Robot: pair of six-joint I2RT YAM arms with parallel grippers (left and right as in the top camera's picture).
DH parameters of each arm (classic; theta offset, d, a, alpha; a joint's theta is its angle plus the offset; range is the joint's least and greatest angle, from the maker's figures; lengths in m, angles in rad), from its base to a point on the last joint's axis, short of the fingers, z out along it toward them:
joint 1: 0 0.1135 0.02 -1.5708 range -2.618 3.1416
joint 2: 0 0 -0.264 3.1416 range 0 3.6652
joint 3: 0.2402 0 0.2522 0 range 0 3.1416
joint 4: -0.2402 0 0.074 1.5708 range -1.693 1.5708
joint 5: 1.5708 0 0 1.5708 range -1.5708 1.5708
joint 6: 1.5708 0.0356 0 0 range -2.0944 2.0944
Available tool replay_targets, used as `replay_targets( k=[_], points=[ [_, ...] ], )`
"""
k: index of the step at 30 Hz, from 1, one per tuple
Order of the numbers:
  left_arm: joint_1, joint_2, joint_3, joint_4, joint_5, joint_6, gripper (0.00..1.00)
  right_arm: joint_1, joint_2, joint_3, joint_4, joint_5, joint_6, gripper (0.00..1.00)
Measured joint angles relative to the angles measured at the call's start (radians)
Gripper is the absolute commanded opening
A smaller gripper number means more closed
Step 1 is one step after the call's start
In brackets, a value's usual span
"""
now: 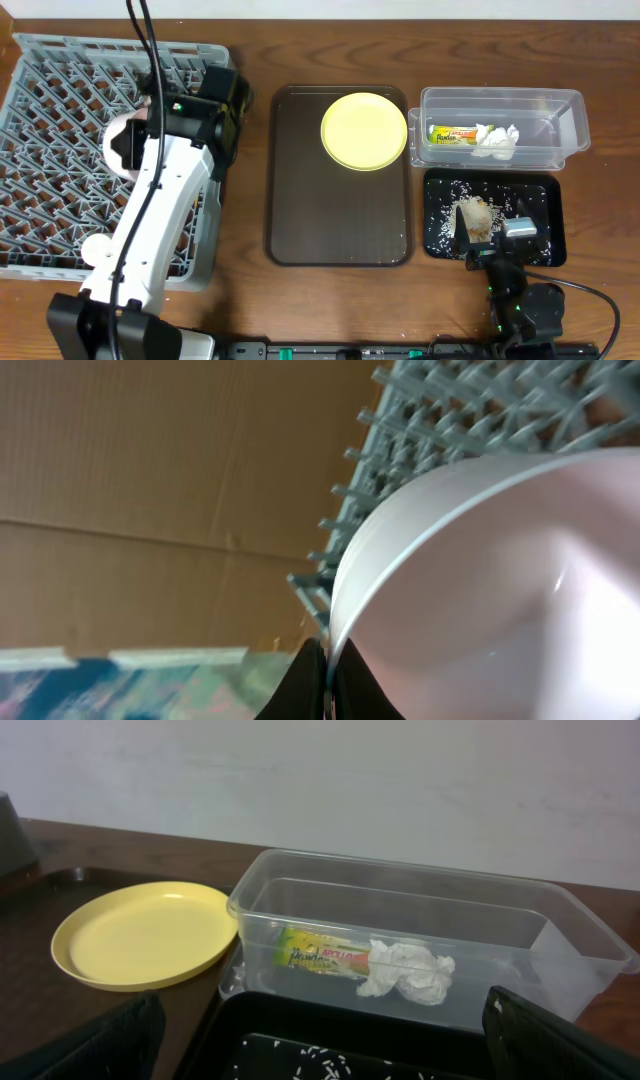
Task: Sort waste into correct bins and load items into the dishwasher
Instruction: 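Carry the white bowl left and stand it in the dish rack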
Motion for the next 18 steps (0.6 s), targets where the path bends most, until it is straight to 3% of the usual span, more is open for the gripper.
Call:
replay_targets(
  k=[7, 18],
  points=[
    [0.084, 0.000, -0.183, 0.100, -0.022, -0.021, 0.06, 0.000, 0.000, 0.000, 0.000, 0.000, 0.000, 0.99],
    [0.074, 0.000, -0.247, 0.170, 0.021, -0.024, 0.06, 0.000, 0.000, 0.000, 0.000, 0.000, 0.000, 0.99]
  ],
)
